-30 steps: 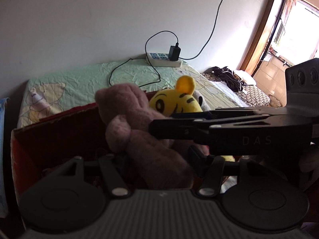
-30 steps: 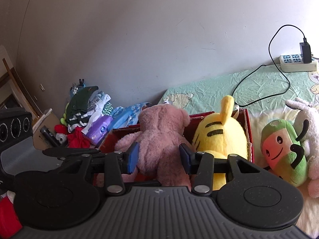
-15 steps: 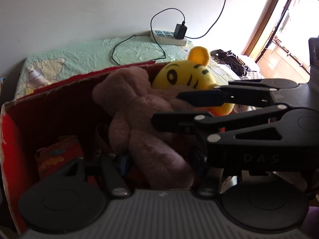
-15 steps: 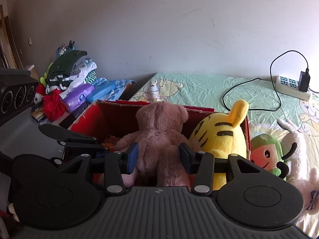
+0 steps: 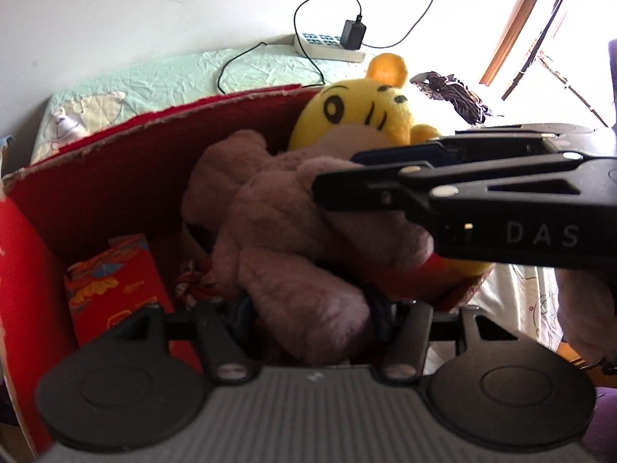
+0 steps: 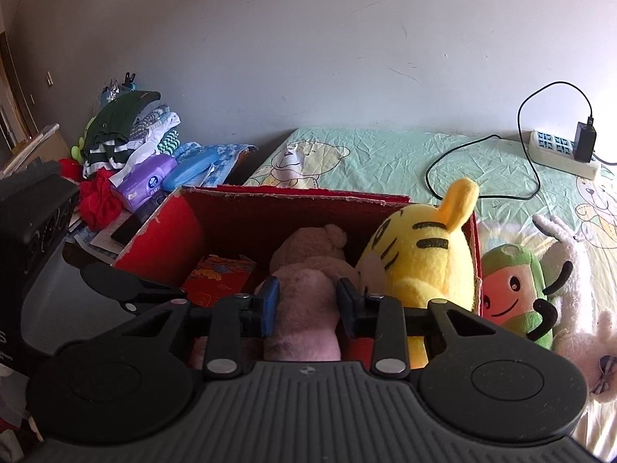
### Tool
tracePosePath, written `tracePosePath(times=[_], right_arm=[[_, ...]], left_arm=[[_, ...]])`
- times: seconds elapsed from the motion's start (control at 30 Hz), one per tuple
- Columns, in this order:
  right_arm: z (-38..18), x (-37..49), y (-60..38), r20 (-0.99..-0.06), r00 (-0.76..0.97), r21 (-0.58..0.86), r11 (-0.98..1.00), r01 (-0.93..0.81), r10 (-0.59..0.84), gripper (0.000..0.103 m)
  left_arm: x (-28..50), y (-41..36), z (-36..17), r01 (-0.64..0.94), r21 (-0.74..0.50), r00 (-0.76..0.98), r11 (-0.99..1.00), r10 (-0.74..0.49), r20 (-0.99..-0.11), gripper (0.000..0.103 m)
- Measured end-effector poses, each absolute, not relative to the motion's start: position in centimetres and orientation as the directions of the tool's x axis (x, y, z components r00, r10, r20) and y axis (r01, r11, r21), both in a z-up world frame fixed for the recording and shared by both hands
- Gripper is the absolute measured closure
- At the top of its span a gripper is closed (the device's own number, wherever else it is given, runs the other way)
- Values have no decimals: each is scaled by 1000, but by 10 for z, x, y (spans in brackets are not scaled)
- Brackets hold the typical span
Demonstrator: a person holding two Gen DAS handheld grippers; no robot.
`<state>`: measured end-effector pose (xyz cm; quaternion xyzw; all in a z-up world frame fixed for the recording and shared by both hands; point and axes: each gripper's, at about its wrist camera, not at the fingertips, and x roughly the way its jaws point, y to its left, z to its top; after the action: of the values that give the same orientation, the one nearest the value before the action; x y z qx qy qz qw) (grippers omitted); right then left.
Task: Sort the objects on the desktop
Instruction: 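Lower the teddy bear into the box and open the right gripper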
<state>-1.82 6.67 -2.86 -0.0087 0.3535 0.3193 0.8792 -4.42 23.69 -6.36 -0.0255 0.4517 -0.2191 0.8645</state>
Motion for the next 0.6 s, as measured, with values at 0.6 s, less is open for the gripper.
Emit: tracePosePath(times=[0.6], right_arm=[[-45,-17,53,-652,471,375,792,-482,594,75]], left_arm=[[-42,244,-64,307,-284,506,909,-408,-760,39]])
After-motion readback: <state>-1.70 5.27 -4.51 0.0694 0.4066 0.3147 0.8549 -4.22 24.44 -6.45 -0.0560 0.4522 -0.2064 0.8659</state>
